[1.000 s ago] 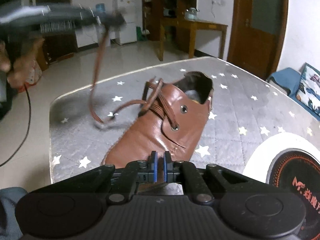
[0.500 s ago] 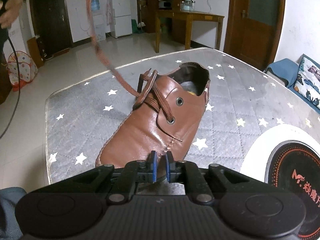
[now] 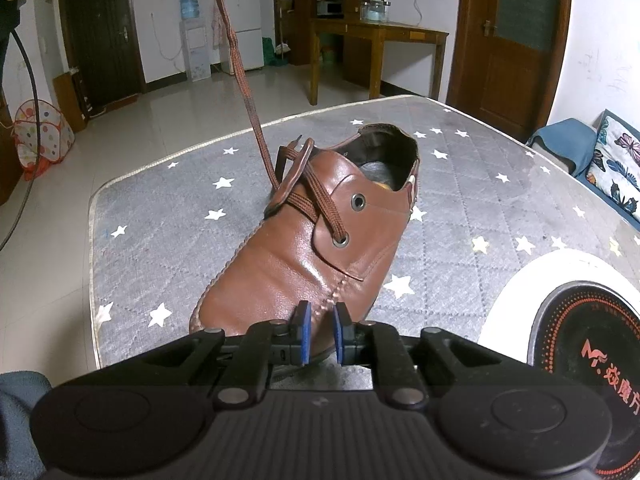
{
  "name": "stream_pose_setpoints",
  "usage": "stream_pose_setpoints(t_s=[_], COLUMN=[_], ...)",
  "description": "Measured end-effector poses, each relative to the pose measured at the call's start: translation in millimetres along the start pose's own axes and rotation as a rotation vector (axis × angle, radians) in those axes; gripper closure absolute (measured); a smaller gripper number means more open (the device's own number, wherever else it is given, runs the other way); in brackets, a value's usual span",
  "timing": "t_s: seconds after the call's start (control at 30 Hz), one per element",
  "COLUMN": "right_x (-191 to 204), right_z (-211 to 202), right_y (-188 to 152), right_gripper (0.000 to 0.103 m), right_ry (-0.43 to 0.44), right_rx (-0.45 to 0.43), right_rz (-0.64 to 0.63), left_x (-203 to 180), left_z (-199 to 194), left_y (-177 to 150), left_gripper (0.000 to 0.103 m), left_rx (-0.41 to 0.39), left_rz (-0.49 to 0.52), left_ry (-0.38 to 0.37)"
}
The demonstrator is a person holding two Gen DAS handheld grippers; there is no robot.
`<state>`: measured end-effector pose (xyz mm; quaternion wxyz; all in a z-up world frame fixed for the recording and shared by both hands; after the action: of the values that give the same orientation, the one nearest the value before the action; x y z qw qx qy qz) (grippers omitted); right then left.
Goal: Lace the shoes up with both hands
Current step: 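Lift the lace tip high above the shoe with the left gripper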
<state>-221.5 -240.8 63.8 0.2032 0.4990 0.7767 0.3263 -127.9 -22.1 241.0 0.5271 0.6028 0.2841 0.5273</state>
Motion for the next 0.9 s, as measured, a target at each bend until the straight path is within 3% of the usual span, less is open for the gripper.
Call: stream_pose_setpoints(t_s=[0.53,0.9], right_x=[2,16], right_z=[0,6], right_y=[6,23], right_gripper=[0.085,0.067], right_ry=[0.014,0.018], right_rx=[-0.023,-0.030], right_rz=[0.000,-0.042], left_x=[-13,-18], left_z=[-8,-8], left_y=[16,14], left_gripper=[0.101,0.101], left_rx=[-0.037,-0.031], left_rz=[0.019,0.053], left_ry=[-0.021,-0.037])
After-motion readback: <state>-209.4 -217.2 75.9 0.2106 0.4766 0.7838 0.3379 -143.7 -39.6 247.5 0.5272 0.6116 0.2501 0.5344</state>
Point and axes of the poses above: each gripper's, at about its wrist camera, not at the fingertips, and z roughly the way its jaws point, x to its left, y to its top, the point moved 1 cm from there along z, roughly the way its jaws point
